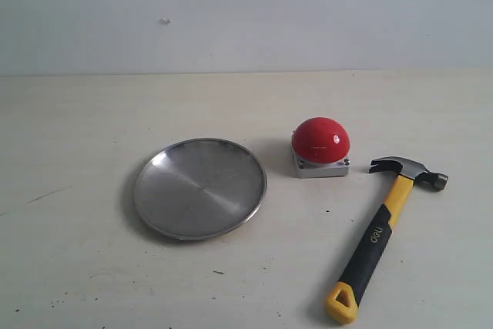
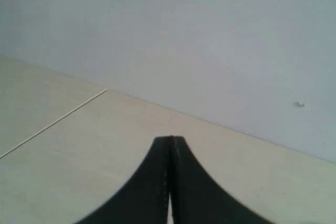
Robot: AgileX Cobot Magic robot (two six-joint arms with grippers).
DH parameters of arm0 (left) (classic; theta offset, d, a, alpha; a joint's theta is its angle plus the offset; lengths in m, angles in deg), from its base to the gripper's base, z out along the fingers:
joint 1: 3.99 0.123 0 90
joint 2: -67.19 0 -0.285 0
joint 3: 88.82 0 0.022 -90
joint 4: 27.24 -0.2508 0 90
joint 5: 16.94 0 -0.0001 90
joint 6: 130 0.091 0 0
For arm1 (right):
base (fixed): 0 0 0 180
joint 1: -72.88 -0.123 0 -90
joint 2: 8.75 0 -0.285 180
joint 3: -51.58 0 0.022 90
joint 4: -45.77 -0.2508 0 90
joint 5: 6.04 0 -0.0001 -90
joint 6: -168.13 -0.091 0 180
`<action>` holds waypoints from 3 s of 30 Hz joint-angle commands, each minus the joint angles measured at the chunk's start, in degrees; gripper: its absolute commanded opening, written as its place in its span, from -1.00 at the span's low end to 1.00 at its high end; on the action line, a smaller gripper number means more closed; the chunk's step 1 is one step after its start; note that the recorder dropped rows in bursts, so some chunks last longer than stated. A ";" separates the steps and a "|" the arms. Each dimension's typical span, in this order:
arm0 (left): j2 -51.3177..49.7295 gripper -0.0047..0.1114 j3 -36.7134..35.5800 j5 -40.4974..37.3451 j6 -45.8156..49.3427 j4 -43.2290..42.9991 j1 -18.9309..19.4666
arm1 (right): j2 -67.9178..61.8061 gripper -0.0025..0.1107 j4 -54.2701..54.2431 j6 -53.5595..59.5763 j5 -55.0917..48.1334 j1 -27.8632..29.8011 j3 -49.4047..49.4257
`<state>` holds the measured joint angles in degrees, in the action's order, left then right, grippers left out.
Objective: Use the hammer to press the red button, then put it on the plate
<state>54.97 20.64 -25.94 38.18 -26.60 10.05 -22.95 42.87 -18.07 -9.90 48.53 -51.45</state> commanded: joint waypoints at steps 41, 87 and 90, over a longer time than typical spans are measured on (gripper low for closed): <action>0.28 -0.92 -0.13 0.30 -0.37 -0.14 0.15 | -15.24 -0.96 -42.20 10.20 14.87 0.17 -8.90; 0.28 -0.92 -0.13 0.30 -0.37 -0.14 0.15 | -63.14 -0.96 -52.58 34.11 8.11 0.17 -35.46; 0.28 -0.92 -0.13 0.30 -0.37 -0.14 0.15 | -64.78 -0.96 -42.81 27.34 -2.01 0.17 -35.46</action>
<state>54.97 20.64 -25.94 38.18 -26.60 10.05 -86.38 -11.06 17.07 -2.89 48.53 -86.85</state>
